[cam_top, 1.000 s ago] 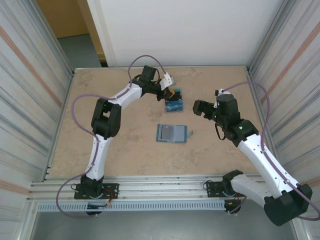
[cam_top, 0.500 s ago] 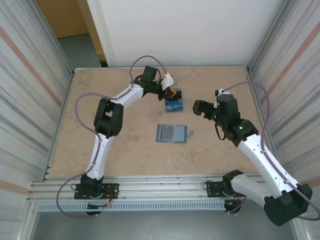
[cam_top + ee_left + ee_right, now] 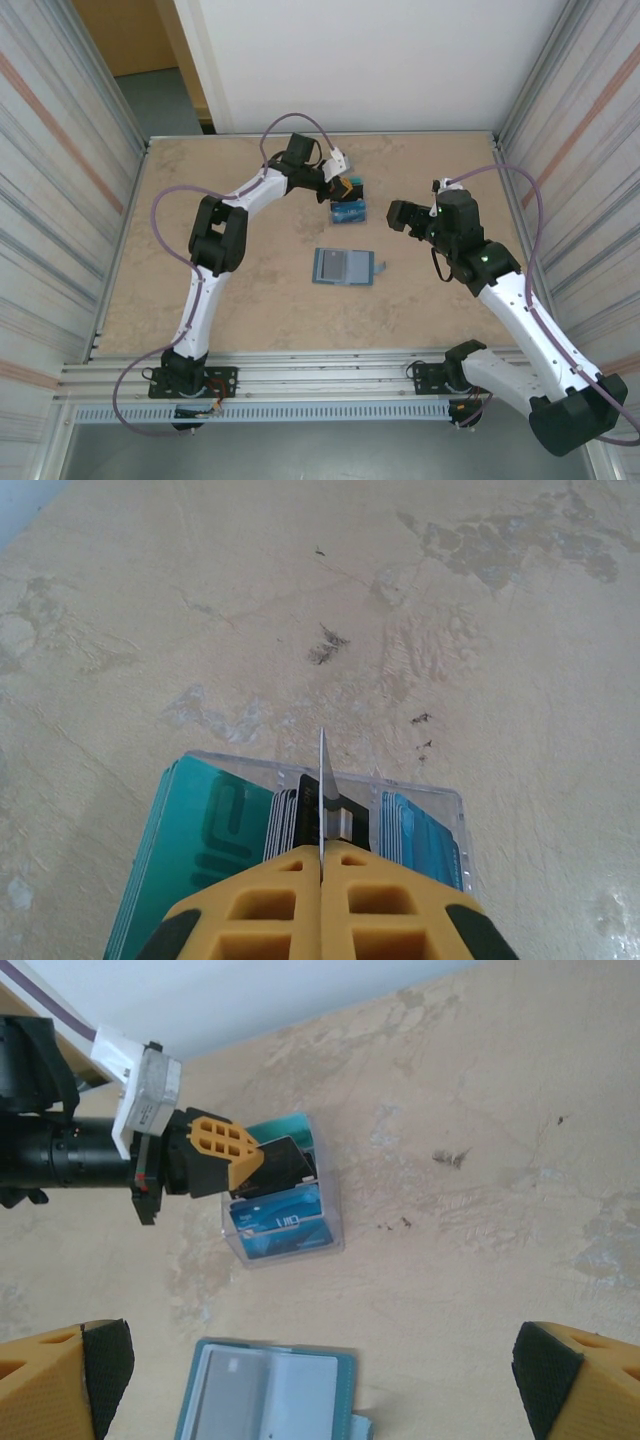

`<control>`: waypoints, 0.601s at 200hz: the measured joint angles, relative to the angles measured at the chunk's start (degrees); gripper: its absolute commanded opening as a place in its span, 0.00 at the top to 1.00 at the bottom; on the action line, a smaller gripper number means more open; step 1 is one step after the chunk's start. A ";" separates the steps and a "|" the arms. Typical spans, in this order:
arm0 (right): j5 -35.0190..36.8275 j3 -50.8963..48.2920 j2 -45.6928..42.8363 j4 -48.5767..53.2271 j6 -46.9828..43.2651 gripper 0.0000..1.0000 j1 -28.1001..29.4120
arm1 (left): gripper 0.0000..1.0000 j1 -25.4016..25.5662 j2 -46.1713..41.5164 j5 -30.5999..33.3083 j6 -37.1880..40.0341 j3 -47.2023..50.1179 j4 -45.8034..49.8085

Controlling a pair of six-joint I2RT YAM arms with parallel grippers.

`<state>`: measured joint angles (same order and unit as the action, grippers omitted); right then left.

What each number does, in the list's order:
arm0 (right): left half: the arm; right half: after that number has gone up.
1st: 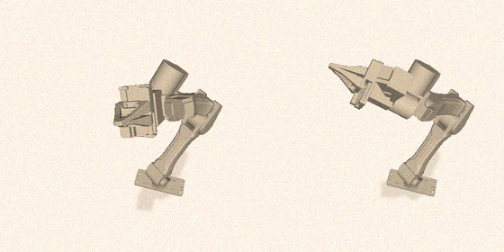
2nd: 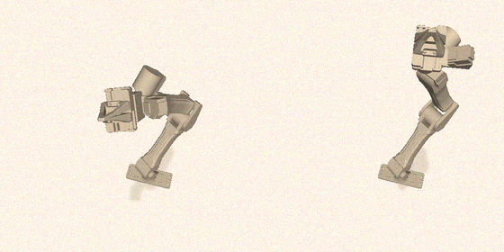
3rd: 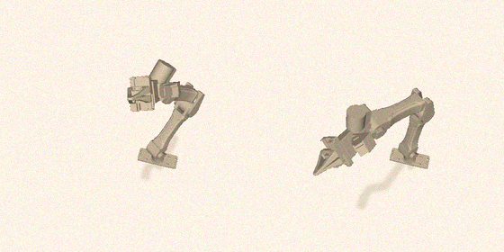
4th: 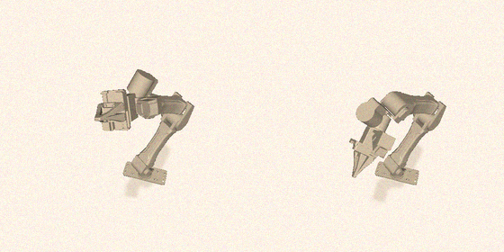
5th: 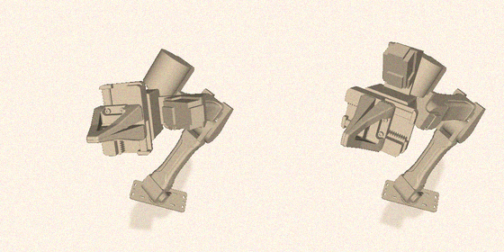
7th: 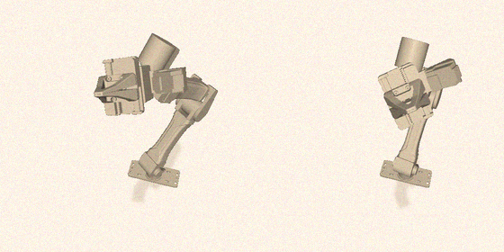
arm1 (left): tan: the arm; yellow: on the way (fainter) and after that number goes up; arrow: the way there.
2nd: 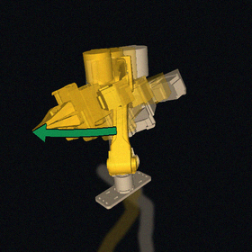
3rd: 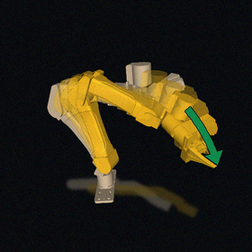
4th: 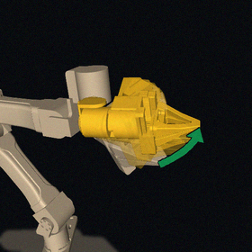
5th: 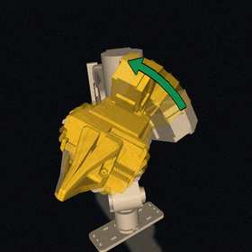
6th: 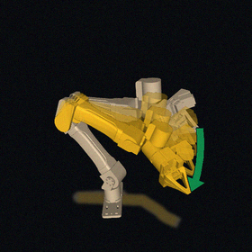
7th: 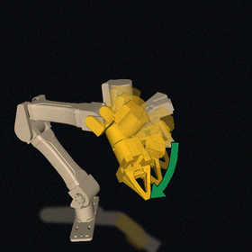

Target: Take the credit cards out of the card holder

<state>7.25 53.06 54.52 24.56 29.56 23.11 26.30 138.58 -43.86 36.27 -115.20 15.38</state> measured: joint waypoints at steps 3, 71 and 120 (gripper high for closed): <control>0.00 0.00 -0.02 0.00 0.00 0.01 0.00 | 1.00 0.00 0.00 0.00 0.00 0.11 0.00; -0.83 0.00 -0.52 0.02 0.00 0.01 0.00 | 1.00 0.00 -0.94 0.63 1.05 3.98 -0.28; -0.85 0.00 -1.38 0.31 0.00 0.01 0.00 | 1.00 -0.04 -3.65 1.66 1.27 8.37 -0.76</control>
<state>6.39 53.06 53.15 24.86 29.56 23.11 26.26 134.93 -42.19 37.54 -106.83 14.61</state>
